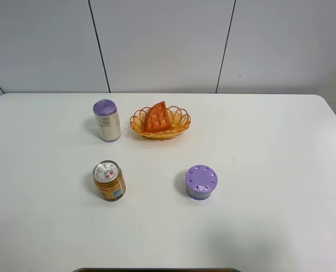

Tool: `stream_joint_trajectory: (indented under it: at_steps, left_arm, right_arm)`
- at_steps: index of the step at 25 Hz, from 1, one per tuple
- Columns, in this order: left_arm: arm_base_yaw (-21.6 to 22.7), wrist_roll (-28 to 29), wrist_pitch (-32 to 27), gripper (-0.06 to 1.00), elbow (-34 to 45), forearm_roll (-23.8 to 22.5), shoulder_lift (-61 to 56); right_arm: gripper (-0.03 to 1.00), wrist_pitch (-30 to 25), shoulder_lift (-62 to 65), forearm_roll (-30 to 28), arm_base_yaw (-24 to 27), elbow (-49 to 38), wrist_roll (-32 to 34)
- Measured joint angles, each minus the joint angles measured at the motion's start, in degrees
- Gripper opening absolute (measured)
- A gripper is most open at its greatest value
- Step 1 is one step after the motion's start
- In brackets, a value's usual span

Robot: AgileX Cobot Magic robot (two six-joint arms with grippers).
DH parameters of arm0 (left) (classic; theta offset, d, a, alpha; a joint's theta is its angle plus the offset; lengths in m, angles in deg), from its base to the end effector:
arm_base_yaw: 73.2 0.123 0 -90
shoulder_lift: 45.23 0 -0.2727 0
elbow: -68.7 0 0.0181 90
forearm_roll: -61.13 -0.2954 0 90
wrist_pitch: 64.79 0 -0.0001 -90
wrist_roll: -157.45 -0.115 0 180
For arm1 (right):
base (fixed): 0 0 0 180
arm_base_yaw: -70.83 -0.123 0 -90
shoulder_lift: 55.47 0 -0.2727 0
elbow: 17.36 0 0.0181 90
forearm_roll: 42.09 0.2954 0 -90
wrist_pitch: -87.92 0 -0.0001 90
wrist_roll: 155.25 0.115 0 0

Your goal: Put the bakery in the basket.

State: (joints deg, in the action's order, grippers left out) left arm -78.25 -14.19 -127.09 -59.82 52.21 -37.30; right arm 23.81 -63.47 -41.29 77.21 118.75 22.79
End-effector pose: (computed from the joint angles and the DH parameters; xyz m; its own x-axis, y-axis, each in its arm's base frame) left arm 0.0732 0.0094 0.2671 -0.5158 -0.0270 -0.8563 -0.0673 0.9977 0.0091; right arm 0.0543 -0.0046 0.3070 -0.4383 0.0207 -0.8986 0.0876 0.9960 -0.0198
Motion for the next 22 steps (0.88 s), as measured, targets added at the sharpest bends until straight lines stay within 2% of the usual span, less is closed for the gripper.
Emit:
stream_joint_trajectory:
  at_steps: [22]
  left_arm:
    - [0.00, 0.00, 0.00, 0.99, 0.00, 0.00, 0.00]
  right_arm:
    - [0.98, 1.14, 0.00, 0.73, 0.00, -0.76, 0.05]
